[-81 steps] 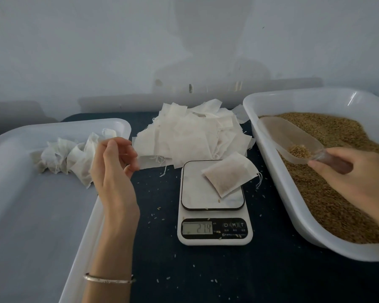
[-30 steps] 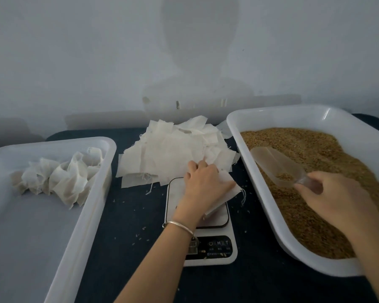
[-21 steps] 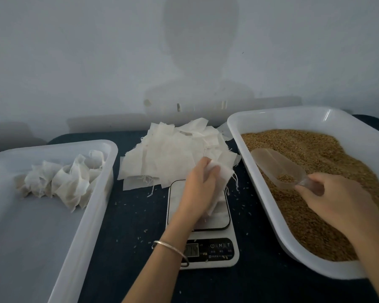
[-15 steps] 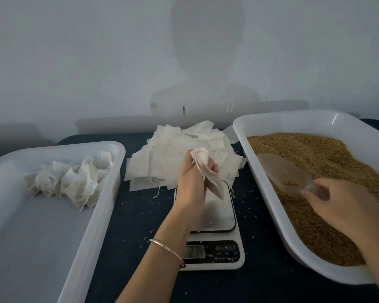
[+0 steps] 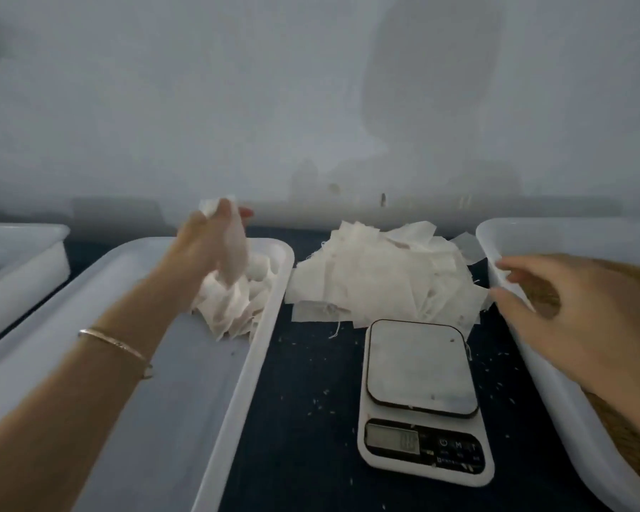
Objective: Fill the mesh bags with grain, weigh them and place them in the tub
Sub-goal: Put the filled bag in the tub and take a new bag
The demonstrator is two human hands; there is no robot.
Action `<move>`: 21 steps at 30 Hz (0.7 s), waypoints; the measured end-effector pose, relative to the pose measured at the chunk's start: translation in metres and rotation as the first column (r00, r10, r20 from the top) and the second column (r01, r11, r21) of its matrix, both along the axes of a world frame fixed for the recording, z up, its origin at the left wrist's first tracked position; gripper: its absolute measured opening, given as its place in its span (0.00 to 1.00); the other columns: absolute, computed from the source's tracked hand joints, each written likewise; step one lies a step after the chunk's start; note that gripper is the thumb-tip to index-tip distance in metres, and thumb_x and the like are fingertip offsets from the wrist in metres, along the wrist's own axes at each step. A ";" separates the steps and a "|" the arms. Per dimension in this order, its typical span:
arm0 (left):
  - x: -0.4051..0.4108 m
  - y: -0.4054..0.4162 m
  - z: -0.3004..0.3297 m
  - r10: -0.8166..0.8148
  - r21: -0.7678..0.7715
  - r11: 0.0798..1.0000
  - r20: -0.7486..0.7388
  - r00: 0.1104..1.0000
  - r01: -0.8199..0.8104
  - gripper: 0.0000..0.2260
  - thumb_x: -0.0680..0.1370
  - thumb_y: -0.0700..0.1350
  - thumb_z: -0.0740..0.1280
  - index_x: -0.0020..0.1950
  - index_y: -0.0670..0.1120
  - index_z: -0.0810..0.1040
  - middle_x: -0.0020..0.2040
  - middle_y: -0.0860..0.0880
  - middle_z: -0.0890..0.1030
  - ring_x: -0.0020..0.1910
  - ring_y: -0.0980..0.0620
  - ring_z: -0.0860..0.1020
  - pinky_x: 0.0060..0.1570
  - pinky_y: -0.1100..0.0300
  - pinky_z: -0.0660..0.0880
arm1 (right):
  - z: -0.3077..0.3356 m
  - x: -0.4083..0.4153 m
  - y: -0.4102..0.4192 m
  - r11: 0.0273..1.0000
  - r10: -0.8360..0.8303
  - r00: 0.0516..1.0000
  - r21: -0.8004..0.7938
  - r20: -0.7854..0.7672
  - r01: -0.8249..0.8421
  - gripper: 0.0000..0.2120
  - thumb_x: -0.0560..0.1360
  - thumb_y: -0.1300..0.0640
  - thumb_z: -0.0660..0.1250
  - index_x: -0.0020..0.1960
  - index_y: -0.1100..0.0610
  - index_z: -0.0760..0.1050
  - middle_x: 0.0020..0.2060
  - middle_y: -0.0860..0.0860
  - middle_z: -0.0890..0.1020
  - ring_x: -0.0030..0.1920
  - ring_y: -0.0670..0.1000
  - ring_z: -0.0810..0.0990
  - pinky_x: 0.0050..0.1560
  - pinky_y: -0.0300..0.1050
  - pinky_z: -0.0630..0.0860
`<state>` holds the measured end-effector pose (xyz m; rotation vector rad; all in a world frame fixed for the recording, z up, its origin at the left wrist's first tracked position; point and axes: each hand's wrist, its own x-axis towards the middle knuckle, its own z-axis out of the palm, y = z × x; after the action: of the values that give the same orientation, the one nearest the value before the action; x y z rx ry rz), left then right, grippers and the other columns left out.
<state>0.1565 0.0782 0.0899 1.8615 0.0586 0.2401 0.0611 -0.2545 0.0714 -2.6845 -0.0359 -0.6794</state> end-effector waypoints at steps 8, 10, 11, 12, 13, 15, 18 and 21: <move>0.026 0.070 -0.111 0.335 0.716 0.692 -0.202 0.920 -0.094 0.19 0.83 0.53 0.51 0.75 0.59 0.59 0.66 0.37 0.62 0.67 0.38 0.60 0.70 0.49 0.53 | -0.020 0.044 0.052 0.996 0.083 0.962 0.047 -0.260 -0.073 0.17 0.77 0.48 0.64 0.64 0.50 0.74 0.52 0.44 0.80 0.55 0.47 0.77 0.49 0.43 0.71; 0.026 0.066 -0.130 0.288 0.704 0.710 -0.243 0.926 -0.036 0.22 0.83 0.55 0.53 0.76 0.59 0.53 0.72 0.36 0.55 0.69 0.36 0.57 0.70 0.46 0.53 | -0.027 0.057 0.056 0.995 0.078 0.956 0.088 -0.283 -0.055 0.17 0.77 0.49 0.64 0.64 0.51 0.75 0.51 0.45 0.81 0.56 0.48 0.77 0.53 0.46 0.74; 0.026 0.062 -0.135 0.263 0.667 0.744 -0.238 0.935 -0.039 0.25 0.81 0.58 0.55 0.76 0.58 0.52 0.73 0.36 0.54 0.70 0.36 0.55 0.71 0.45 0.52 | -0.030 0.062 0.057 0.993 0.073 0.952 0.106 -0.297 -0.043 0.17 0.76 0.49 0.64 0.63 0.52 0.76 0.51 0.46 0.81 0.57 0.48 0.77 0.54 0.48 0.75; 0.024 0.057 -0.137 0.241 0.616 0.787 -0.241 0.940 -0.044 0.31 0.77 0.63 0.58 0.76 0.58 0.50 0.74 0.37 0.52 0.72 0.37 0.53 0.71 0.44 0.51 | -0.031 0.066 0.058 0.992 0.067 0.948 0.123 -0.311 -0.030 0.16 0.76 0.50 0.64 0.63 0.52 0.76 0.51 0.46 0.81 0.57 0.49 0.77 0.54 0.50 0.76; 0.023 0.051 -0.137 0.217 0.564 0.825 -0.253 0.943 -0.038 0.39 0.70 0.68 0.59 0.76 0.58 0.48 0.75 0.40 0.50 0.73 0.39 0.50 0.71 0.44 0.49 | -0.033 0.070 0.058 0.990 0.064 0.945 0.136 -0.320 -0.020 0.16 0.76 0.50 0.64 0.63 0.52 0.76 0.52 0.47 0.81 0.57 0.49 0.77 0.54 0.51 0.77; 0.019 0.042 -0.135 0.169 0.539 0.842 -0.264 0.950 0.000 0.49 0.60 0.73 0.59 0.76 0.59 0.45 0.76 0.45 0.49 0.74 0.42 0.47 0.72 0.44 0.48 | -0.037 0.075 0.057 0.989 0.059 0.943 0.147 -0.326 -0.011 0.16 0.76 0.50 0.64 0.63 0.52 0.76 0.52 0.47 0.81 0.56 0.50 0.77 0.55 0.50 0.76; 0.021 0.047 -0.137 0.120 0.619 0.785 -0.189 0.975 0.023 0.35 0.70 0.59 0.72 0.71 0.49 0.62 0.71 0.41 0.60 0.72 0.39 0.56 0.69 0.45 0.56 | -0.044 0.080 0.056 0.989 0.055 0.942 0.148 -0.332 -0.005 0.16 0.76 0.50 0.64 0.62 0.53 0.76 0.52 0.47 0.81 0.55 0.50 0.78 0.54 0.49 0.77; 0.024 0.062 -0.141 0.052 0.493 0.869 -0.033 0.998 -0.029 0.06 0.76 0.38 0.67 0.51 0.41 0.73 0.50 0.43 0.76 0.51 0.42 0.75 0.45 0.56 0.73 | -0.050 0.087 0.055 0.989 0.056 0.922 0.149 -0.382 0.002 0.16 0.76 0.50 0.64 0.62 0.53 0.76 0.54 0.48 0.81 0.55 0.50 0.77 0.51 0.48 0.77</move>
<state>0.1810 0.1404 -0.0507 2.3805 0.0723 0.2578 0.1478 -0.1993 0.0217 -2.6177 0.0779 -0.1270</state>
